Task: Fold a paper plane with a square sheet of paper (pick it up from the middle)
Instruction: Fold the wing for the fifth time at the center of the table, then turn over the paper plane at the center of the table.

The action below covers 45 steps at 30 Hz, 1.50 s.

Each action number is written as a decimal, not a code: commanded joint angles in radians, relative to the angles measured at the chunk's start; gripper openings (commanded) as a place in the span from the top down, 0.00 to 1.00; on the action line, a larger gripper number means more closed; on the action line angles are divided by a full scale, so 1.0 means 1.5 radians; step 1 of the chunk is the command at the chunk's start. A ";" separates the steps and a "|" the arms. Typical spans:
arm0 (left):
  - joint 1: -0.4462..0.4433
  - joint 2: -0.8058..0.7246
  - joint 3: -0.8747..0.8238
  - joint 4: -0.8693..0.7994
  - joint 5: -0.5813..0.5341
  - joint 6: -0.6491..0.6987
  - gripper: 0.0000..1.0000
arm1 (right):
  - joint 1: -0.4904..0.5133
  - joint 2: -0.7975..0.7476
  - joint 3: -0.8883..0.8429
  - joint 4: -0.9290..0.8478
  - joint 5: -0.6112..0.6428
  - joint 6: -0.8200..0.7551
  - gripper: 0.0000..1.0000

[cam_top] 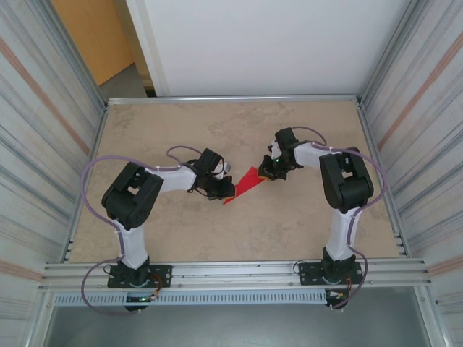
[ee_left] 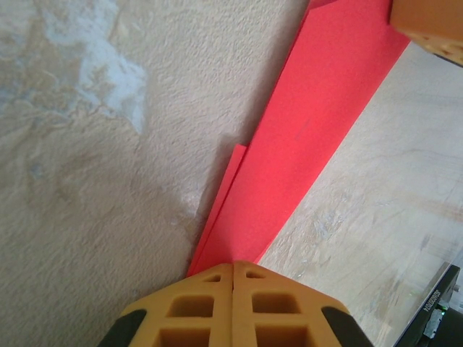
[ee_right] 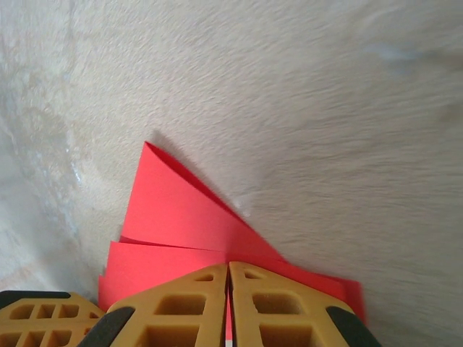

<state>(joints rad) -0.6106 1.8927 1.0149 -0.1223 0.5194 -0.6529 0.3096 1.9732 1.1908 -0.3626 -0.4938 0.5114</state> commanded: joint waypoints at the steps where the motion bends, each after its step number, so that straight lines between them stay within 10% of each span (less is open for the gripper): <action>1: -0.001 0.031 -0.041 -0.099 -0.036 -0.004 1.00 | -0.037 -0.008 -0.033 0.005 0.099 -0.011 0.89; 22: 0.000 -0.001 0.009 -0.094 -0.004 0.009 1.00 | -0.114 -0.090 -0.134 0.184 0.063 0.025 0.86; 33: 0.043 -0.166 0.042 -0.109 -0.060 0.006 0.65 | -0.058 -0.241 -0.100 0.016 0.145 0.047 0.54; 45: 0.113 -0.295 -0.115 -0.084 -0.193 0.020 0.25 | 0.164 -0.207 -0.003 -0.163 0.323 0.226 0.27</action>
<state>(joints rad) -0.4515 1.5032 0.8867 -0.2596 0.3019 -0.6407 0.5064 1.6287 1.1374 -0.4965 -0.1265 0.7319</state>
